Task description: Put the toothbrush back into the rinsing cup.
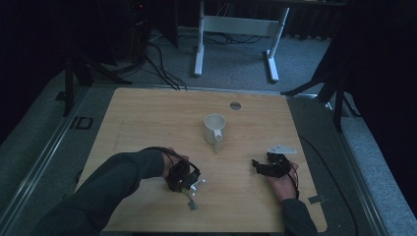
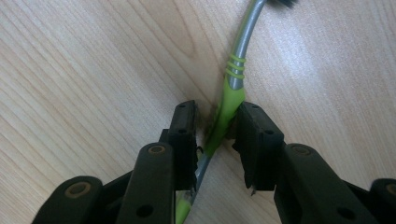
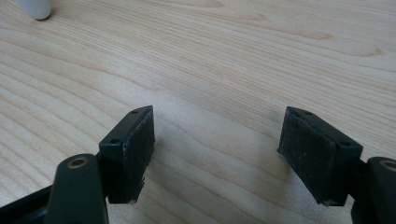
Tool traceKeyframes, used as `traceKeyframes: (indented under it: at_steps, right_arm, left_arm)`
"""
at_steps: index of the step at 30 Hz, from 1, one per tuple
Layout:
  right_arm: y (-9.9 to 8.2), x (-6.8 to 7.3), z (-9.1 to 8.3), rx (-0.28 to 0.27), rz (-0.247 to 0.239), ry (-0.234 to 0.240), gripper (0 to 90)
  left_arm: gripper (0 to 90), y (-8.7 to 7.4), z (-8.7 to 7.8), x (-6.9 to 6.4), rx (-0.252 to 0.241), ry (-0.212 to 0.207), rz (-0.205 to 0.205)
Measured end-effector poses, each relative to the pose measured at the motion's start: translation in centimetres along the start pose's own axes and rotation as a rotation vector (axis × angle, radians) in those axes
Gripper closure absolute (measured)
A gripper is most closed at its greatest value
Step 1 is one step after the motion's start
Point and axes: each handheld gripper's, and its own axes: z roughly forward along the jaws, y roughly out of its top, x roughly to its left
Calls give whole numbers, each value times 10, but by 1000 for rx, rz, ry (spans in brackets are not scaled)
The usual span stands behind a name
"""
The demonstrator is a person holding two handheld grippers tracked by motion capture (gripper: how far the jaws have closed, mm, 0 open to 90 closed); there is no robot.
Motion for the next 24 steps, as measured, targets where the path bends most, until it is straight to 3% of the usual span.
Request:
traceKeyframes:
  at_steps: [11,17,21,24]
  right_arm:
    - [0,0,0,-1,0,0,263]
    - [0,0,0,-1,0,0,263]
    - [0,0,0,-1,0,0,263]
    - [0,0,0,-1,0,0,263]
  left_arm:
    - [717,0,1,2,-5,-13,-2]
    - [807,1,1,2,-6,-25,-2]
    - [814,2,1,2,-16,-37,-5]
    - [821,4,0,3,-32,-55,-22]
